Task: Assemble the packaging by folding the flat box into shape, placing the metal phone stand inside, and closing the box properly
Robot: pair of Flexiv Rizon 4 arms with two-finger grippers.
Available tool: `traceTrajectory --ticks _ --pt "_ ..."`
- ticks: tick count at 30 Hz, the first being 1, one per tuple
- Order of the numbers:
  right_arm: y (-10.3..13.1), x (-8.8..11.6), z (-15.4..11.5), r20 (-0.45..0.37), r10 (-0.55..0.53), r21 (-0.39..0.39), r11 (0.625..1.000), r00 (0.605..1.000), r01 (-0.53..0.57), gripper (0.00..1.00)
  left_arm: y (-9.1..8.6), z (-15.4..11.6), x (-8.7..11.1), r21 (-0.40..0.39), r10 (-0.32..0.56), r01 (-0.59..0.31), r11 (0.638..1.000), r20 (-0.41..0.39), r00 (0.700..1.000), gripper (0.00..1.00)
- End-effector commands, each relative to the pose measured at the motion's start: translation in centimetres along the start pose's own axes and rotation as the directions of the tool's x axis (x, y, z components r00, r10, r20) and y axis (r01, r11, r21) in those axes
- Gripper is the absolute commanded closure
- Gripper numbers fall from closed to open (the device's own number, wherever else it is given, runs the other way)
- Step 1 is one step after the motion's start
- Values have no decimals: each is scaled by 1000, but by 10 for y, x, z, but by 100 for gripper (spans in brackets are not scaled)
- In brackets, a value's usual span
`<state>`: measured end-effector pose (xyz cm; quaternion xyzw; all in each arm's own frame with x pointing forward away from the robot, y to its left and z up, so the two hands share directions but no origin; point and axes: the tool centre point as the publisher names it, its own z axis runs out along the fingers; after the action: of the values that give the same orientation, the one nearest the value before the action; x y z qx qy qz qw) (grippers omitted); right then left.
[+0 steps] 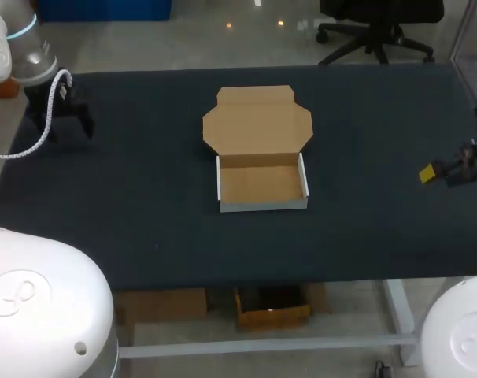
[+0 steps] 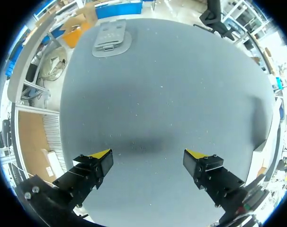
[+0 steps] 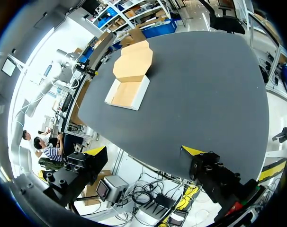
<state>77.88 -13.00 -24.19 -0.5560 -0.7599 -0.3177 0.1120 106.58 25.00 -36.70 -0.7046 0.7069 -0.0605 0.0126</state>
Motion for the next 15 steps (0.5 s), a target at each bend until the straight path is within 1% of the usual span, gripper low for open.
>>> traceTrajectory --ticks 1,8,15 --pt "0 0 -1 -2 0 2 1000 1000 0 0 -15 8 -4 -39 7 -7 999 8 1000 0" --pt "0 0 -1 -2 0 2 1000 1000 0 0 -35 14 -15 -40 20 -19 999 28 999 0" --pt "0 0 -1 -2 0 2 1000 1000 0 0 -55 19 -21 -37 31 -30 999 36 999 0"
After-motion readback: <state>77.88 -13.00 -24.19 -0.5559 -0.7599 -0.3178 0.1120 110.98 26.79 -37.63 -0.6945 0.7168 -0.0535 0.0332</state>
